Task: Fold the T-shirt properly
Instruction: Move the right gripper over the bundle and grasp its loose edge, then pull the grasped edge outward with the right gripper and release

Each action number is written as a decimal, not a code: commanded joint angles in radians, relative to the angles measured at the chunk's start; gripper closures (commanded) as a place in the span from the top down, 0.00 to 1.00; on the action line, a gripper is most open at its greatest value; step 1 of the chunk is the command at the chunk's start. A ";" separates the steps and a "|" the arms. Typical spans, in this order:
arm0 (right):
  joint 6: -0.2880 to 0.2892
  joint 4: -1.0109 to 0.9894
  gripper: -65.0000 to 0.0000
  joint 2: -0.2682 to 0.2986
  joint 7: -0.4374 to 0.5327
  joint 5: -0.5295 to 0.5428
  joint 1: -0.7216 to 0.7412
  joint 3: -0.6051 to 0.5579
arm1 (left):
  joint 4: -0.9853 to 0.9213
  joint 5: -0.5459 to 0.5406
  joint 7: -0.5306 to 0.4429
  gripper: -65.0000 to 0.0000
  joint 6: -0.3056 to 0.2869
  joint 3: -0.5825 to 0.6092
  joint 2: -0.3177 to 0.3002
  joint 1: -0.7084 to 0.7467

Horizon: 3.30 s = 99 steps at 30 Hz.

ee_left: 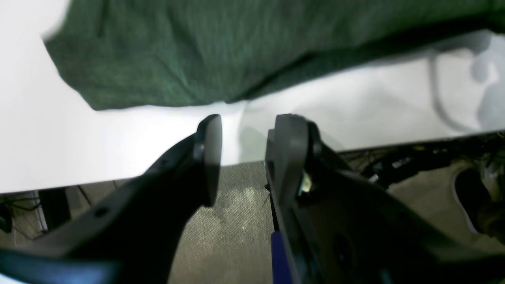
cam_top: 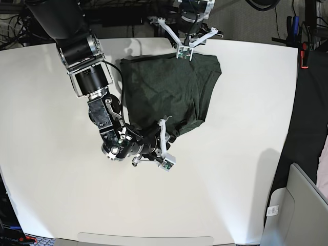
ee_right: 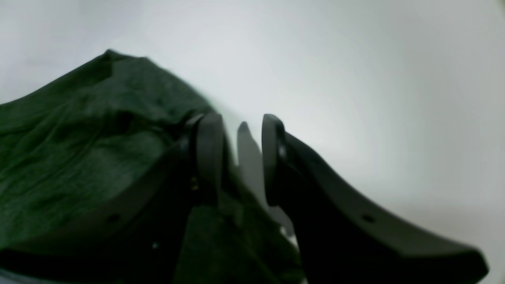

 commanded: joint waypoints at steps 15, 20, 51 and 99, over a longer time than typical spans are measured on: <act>0.004 0.017 0.27 0.047 -0.123 0.013 -0.027 0.010 | -0.100 0.020 -0.034 0.31 -0.002 0.010 0.010 -0.184; 0.004 0.138 0.27 0.096 -0.173 0.016 -0.082 0.012 | -0.181 0.022 -0.034 0.31 -0.002 0.010 -0.004 -0.253; 0.004 0.548 0.27 0.267 -0.281 0.348 -0.364 0.426 | -0.071 0.020 -0.109 0.31 -0.003 -0.207 -0.050 -0.249; 0.004 0.550 0.41 -0.048 -0.271 -0.268 -0.179 0.383 | -0.163 -0.006 -0.112 0.31 -0.183 -0.132 -0.043 -0.147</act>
